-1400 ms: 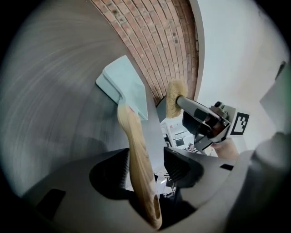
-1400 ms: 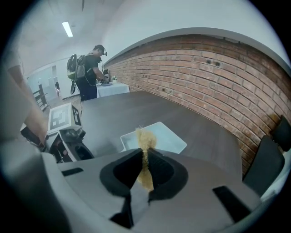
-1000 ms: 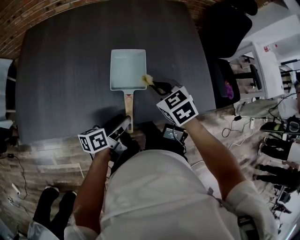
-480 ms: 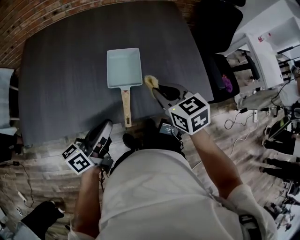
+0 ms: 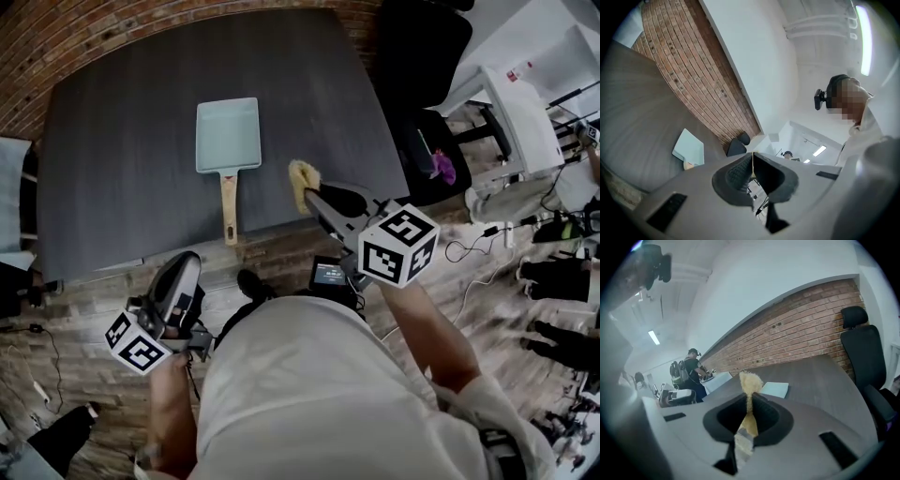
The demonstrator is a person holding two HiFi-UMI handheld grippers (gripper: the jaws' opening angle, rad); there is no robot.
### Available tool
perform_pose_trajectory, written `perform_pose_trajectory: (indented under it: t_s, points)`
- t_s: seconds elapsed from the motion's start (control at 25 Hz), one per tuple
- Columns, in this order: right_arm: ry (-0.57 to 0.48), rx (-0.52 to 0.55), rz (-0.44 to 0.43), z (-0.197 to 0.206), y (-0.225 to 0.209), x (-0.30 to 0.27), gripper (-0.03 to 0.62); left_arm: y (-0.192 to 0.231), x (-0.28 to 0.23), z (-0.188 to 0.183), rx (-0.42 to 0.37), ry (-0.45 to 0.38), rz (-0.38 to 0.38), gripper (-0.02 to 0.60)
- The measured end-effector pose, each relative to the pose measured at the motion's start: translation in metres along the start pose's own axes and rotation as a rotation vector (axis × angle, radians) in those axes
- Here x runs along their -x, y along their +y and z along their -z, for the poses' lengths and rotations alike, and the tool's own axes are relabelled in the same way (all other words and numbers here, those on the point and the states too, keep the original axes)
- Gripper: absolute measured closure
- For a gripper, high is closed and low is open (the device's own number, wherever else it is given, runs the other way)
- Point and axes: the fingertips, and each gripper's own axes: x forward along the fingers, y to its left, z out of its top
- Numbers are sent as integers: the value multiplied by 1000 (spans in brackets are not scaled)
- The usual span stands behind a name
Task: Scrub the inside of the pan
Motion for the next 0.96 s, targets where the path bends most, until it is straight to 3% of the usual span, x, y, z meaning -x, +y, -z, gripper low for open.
perform_pose_trajectory:
  t_s: [0.24, 0.64, 0.96]
  points:
    - [-70, -11, -10, 1, -9, 74, 553, -62, -30, 43, -10, 11, 48, 565]
    - [-114, -55, -66, 43, -16, 178, 553, -147, -48, 127, -17, 24, 59, 565]
    - [-114, -95, -137, 54, -8, 199, 553, -184, -42, 146, -41, -5, 64, 563]
